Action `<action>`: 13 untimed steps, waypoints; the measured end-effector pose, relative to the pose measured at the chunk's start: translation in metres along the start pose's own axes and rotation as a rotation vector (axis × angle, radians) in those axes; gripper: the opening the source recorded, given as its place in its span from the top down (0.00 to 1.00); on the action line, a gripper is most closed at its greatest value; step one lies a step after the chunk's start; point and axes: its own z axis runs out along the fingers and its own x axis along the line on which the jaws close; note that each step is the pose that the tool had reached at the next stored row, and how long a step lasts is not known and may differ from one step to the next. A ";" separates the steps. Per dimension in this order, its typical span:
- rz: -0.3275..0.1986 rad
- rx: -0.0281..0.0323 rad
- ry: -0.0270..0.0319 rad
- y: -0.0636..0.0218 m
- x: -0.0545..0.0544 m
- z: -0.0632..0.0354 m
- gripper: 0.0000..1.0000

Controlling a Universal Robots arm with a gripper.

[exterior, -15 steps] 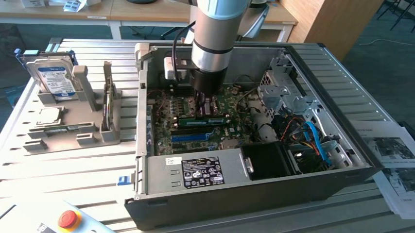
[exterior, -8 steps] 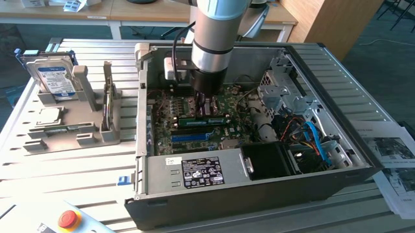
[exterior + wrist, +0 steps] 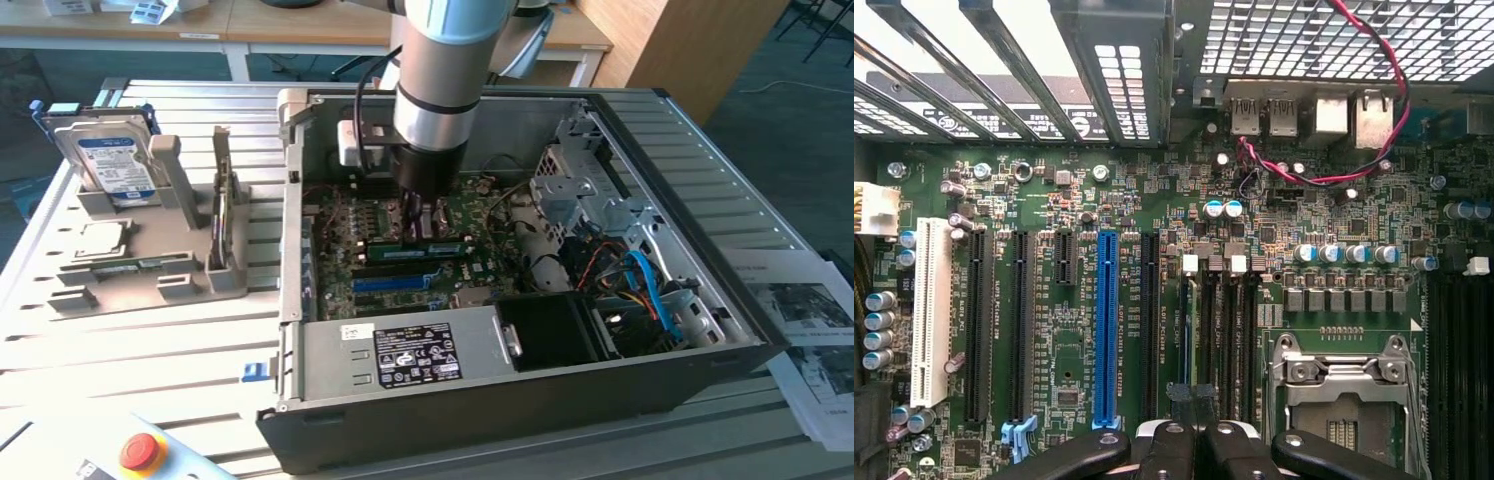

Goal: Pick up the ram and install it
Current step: 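Press down the ram until it locks into place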

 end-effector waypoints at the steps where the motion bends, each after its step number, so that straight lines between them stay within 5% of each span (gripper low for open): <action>1: 0.000 0.0000 0.0000 0.0000 0.000 0.0000 0.90; 13: 0.000 0.0000 -0.0001 -0.0001 0.000 0.0023 0.90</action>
